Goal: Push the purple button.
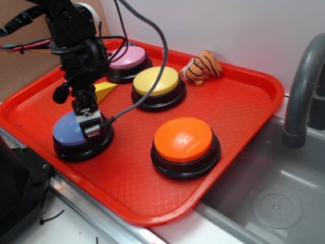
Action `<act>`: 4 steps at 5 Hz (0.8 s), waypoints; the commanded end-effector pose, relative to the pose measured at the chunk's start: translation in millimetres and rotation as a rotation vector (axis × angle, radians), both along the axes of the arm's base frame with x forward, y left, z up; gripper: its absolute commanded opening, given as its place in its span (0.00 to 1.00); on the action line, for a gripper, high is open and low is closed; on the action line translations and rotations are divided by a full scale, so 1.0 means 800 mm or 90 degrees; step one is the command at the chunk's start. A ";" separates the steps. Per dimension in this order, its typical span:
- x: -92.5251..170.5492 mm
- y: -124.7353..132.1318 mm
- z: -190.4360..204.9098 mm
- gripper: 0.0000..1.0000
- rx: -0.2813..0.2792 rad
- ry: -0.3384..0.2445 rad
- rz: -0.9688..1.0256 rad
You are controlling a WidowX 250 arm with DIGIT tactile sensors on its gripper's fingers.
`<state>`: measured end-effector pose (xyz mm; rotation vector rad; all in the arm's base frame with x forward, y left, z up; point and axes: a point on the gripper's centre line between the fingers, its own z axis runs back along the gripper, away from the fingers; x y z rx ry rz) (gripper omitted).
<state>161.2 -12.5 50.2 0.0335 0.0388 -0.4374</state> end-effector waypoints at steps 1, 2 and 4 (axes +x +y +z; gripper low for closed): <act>0.005 0.000 0.044 1.00 0.017 -0.006 0.011; 0.001 0.000 0.057 1.00 0.020 -0.019 0.000; -0.004 -0.001 0.081 1.00 0.027 -0.013 0.019</act>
